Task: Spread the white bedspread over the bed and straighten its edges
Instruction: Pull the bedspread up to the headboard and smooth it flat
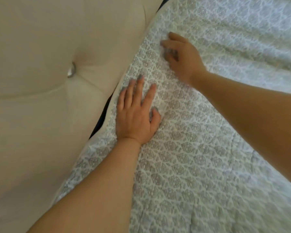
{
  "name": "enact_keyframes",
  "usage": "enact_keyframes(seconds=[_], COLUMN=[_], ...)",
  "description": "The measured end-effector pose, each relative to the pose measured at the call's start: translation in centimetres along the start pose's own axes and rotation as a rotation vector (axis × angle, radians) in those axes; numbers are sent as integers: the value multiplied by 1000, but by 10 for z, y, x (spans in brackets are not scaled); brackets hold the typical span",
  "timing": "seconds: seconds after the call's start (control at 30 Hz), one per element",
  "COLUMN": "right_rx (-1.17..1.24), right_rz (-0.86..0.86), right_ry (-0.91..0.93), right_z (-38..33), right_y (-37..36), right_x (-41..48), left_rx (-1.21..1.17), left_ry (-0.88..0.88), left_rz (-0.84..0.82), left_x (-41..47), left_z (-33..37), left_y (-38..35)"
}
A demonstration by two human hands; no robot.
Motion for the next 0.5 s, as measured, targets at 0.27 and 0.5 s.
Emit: enact_keyframes(seconds=[0.27, 0.5], right_rx=[-346, -394], right_rz=[-66, -97], right_ry=[-118, -242], right_z=[-51, -90], right_y=[-20, -72], right_x=[-164, -135], left_rx=[27, 22], left_ry=[160, 94], left_rz=[-41, -114], left_x=[-19, -126], left_z=[-22, -46], left_y=[16, 35])
Point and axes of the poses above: each hand's wrist, its own x-axis towards the middle knuckle, its own y-axis out of the back of the hand, z = x × y, the point moved 3 cm from there along x, towards the middle knuckle, and after that the axes turned 5 degrees about y, right-handed, at the moved point
